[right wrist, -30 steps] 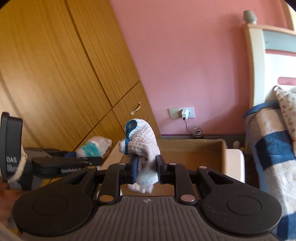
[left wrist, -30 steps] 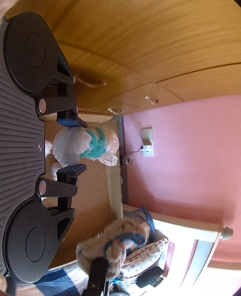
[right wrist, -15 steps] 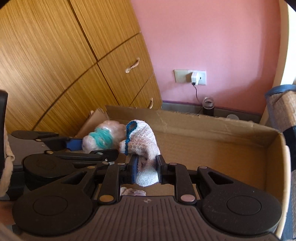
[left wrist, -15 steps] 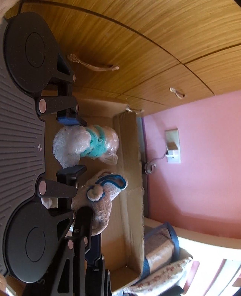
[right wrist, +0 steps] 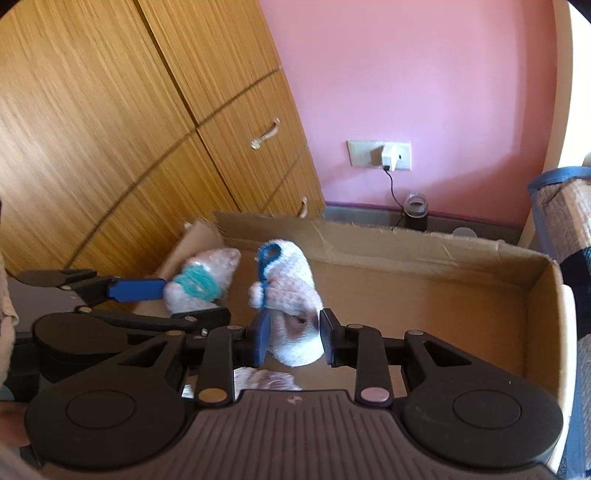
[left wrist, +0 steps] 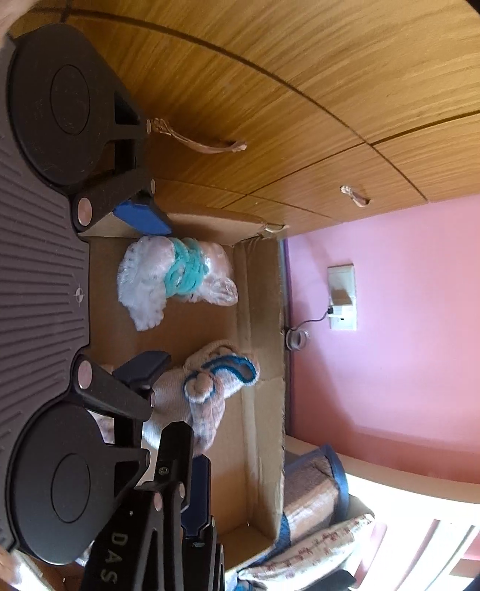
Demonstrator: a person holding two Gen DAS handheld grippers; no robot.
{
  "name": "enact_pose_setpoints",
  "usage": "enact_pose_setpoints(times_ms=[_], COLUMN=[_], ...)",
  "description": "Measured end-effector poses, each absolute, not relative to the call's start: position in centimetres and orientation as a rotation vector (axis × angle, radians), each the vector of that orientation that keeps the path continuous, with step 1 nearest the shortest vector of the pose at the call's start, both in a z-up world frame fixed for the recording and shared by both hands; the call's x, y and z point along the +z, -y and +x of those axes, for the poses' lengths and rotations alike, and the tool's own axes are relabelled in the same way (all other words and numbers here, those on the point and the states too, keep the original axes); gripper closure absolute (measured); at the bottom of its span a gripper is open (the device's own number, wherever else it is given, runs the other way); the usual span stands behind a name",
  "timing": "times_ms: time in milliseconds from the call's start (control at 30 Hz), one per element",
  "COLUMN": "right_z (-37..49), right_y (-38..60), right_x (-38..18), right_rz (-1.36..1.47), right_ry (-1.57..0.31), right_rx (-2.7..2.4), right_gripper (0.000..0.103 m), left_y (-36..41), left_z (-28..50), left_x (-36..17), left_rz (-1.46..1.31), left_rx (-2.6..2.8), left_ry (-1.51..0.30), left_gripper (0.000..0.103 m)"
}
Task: Organize objects
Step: 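Carry both bundles into the box and open both grippers to release them, then move both grippers back over the remaining socks on the dresser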
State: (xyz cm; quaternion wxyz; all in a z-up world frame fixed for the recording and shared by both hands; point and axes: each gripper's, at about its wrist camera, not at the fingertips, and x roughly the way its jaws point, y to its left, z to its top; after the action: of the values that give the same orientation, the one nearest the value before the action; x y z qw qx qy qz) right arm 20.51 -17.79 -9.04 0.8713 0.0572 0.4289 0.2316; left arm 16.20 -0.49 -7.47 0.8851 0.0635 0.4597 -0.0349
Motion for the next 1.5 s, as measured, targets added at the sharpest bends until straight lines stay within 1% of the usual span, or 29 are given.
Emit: enact_pose_setpoints(times_ms=[67, 133, 167, 367, 467, 600, 733, 833, 867, 900, 967, 1067, 1167, 1233, 1300, 1333, 1400, 1467, 1500], right_z=[19.4, 18.4, 17.5, 10.0, 5.6, -0.9, -5.2, -7.1, -7.5, -7.9, -8.5, -8.4, -8.1, -7.9, -7.7, -7.7, -7.3, -7.2, -7.4], right_y=[18.1, 18.4, 18.6, 20.7, 22.5, 25.8, 29.5, 31.6, 32.2, 32.8, 34.0, 34.8, 33.9, 32.4, 30.9, 29.9, 27.4, 25.0, 23.9], right_x=[-7.8, -6.7, -6.1, -2.5, -0.8, 0.5, 1.4, 3.5, 4.6, 5.5, 7.3, 9.2, 9.3, 8.0, 6.0, 4.5, 0.8, -2.8, -4.5], right_rz=[0.125, 0.150, 0.159, 0.194, 0.191, 0.187, 0.107, 0.066, 0.045, 0.032, 0.022, 0.022, -0.010, -0.033, -0.033, -0.033, -0.035, -0.055, -0.075], right_ry=[-0.876, -0.864, -0.855, -0.822, -0.804, -0.814, -0.835, -0.827, -0.803, -0.776, -0.731, -0.685, -0.654, -0.662, -0.677, -0.700, -0.749, -0.799, -0.815], right_rx=[0.486, 0.486, 0.489, 0.499, 0.503, 0.504, 0.467, 0.431, 0.424, 0.416, 0.404, 0.402, 0.425, 0.446, 0.480, 0.489, 0.521, 0.547, 0.563], right_gripper=[0.074, 0.072, 0.071, 0.067, 0.062, 0.057, 0.056, 0.055, 0.051, 0.046, 0.041, 0.041, 0.041, 0.040, 0.039, 0.040, 0.047, 0.048, 0.049], left_y=[0.6, 0.6, 0.7, 0.0, -0.8, -2.0, -2.5, -2.6, -2.1, -1.3, -0.2, 0.4, 1.1, 1.2, 1.8, 2.2, 2.0, 1.2, 0.8], left_z=[15.3, 14.0, 13.1, 6.7, 2.8, -2.9, -7.3, -9.4, -10.0, -10.7, -11.8, -12.8, -14.1, -14.6, -14.7, -14.1, -12.6, -11.0, -10.3], left_x=[-6.5, -5.3, -4.7, -0.7, 0.8, 1.9, 4.4, 8.1, 9.6, 11.2, 13.9, 17.1, 18.9, 19.1, 18.2, 17.0, 13.3, 8.9, 6.5], left_rz=[0.124, 0.114, 0.115, 0.060, 0.034, -0.019, -0.066, -0.138, -0.124, -0.078, -0.049, -0.120, -0.138, -0.171, -0.098, -0.035, 0.014, 0.047, 0.070], left_rx=[-0.073, -0.074, -0.071, -0.089, -0.084, -0.082, -0.116, -0.171, -0.196, -0.213, -0.237, -0.302, -0.304, -0.312, -0.285, -0.234, -0.187, -0.147, -0.138], left_ry=[-0.951, -0.937, -0.933, -0.901, -0.881, -0.888, -0.883, -0.876, -0.837, -0.795, -0.729, -0.704, -0.674, -0.684, -0.640, -0.652, -0.679, -0.732, -0.758], left_gripper=[0.026, 0.024, 0.021, 0.015, 0.012, 0.012, 0.012, 0.012, 0.010, 0.005, 0.001, 0.001, 0.001, 0.001, 0.000, 0.000, 0.001, 0.002, 0.004])
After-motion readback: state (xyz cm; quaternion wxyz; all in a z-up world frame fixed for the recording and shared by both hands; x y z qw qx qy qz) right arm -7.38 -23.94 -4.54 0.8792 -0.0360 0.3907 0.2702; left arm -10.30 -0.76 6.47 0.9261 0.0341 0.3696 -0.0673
